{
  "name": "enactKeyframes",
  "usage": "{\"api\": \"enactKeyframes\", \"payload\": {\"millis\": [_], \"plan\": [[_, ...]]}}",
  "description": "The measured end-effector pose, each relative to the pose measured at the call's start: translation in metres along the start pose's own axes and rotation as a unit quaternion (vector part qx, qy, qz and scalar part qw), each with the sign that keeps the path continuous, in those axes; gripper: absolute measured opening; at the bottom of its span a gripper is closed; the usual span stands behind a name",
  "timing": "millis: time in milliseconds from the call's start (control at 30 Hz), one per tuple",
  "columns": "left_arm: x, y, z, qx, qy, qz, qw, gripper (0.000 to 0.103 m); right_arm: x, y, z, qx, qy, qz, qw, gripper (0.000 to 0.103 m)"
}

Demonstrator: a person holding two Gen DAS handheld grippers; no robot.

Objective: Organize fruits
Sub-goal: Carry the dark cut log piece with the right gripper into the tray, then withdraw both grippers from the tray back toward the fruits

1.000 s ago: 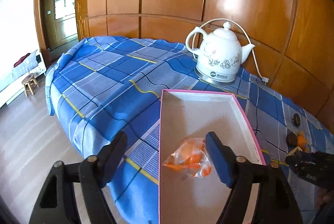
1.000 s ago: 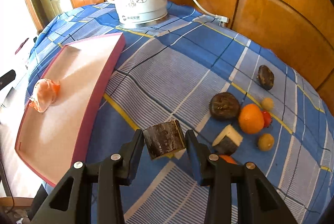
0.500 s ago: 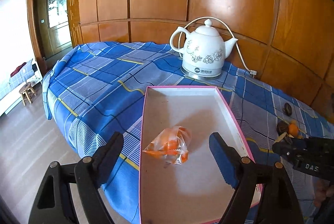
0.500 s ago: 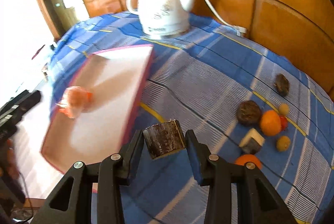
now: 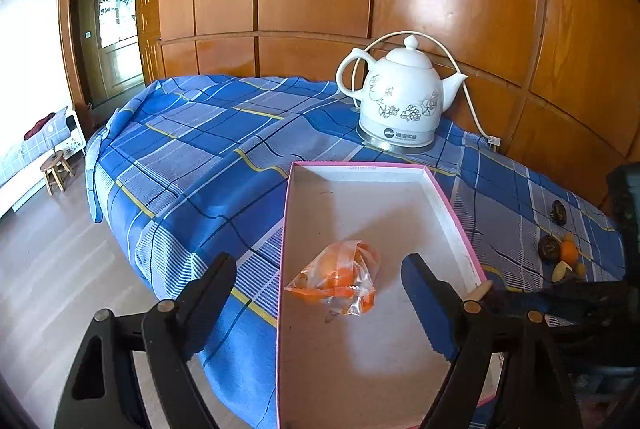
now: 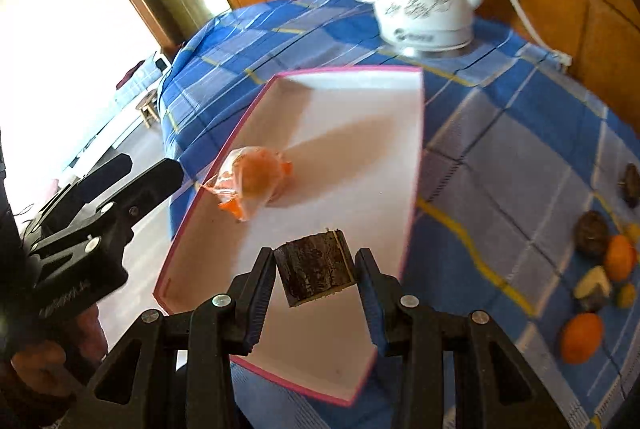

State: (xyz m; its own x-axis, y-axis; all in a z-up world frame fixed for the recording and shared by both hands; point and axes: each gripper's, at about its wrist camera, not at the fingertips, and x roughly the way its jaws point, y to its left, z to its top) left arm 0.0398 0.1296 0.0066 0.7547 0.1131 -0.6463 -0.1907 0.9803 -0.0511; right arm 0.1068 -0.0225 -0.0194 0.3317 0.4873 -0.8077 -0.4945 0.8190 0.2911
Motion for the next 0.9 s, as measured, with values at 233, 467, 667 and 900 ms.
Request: {"api": "enactKeyframes", "payload": {"millis": [233, 467, 667, 900], "plan": [[0.005, 0.008, 0.000, -0.017, 0.007, 0.002, 0.9998, 0.085, 0.026, 0.014, 0.005, 0.026, 0.019, 0.048, 0.998, 0.043], [0.007, 0.011, -0.001, -0.021, 0.006, 0.006, 0.9997, 0.085, 0.014, 0.012, -0.002, 0.017, -0.007, -0.001, 1.000, 0.043], [0.009, 0.010, -0.003, -0.019, 0.009, 0.005, 0.9998, 0.085, -0.010, 0.025, -0.014, -0.033, -0.062, -0.135, 0.988, 0.043], [0.010, 0.002, -0.010, -0.007, 0.014, 0.000, 0.9999, 0.085, -0.041, 0.027, -0.024, -0.042, -0.115, -0.231, 0.965, 0.043]]}}
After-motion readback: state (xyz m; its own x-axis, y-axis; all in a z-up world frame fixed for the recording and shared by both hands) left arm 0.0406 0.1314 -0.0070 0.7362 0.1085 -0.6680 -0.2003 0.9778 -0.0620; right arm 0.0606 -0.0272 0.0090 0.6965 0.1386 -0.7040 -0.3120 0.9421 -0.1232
